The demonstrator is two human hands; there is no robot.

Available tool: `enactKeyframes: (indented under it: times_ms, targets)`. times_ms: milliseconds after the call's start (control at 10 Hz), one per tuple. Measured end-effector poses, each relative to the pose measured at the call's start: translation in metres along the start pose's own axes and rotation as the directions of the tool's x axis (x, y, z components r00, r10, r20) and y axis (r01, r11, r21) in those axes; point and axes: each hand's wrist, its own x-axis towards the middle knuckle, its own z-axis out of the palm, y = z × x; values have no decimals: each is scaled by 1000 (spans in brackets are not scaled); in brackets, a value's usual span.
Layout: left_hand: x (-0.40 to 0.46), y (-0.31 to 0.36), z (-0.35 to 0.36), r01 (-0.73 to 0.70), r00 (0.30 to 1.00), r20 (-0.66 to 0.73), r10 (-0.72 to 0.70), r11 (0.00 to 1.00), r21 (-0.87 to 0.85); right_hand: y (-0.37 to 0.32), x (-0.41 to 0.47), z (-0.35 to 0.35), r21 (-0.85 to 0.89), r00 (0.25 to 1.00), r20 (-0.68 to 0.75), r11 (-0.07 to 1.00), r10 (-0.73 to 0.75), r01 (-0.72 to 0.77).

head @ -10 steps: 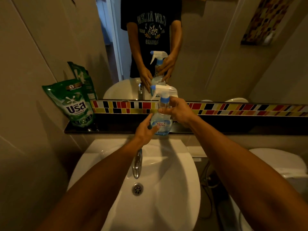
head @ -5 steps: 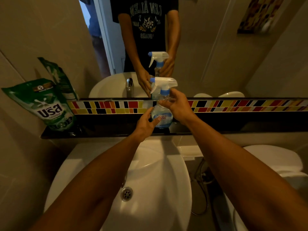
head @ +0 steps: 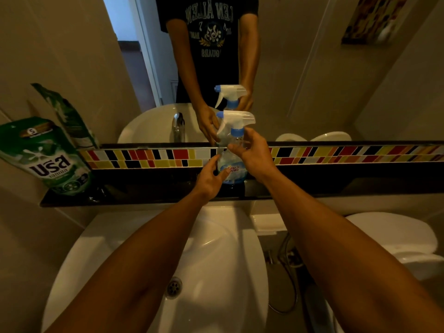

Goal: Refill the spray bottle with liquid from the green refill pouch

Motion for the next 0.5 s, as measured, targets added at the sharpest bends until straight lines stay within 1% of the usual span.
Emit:
enactKeyframes:
  times_ms: [100,300,400,500]
  targets:
    - [0,1,1,-19,1000,-1,19,1000,17,4,0,1,10,1000,-1,1000,8,-8]
    - [-1,2,-1,-1,1000,13,0,999,50,8,0,4,30,1000,3,999,30,-30]
    - [-10,11,-2,56,998,-19,-55,995,78,8,-5,6,29,1000,-2,999,31,-31]
    - [-14,13,-7,53,997,-58,-41,976,213,7,-12,12,34,996,-89,999,24,-21]
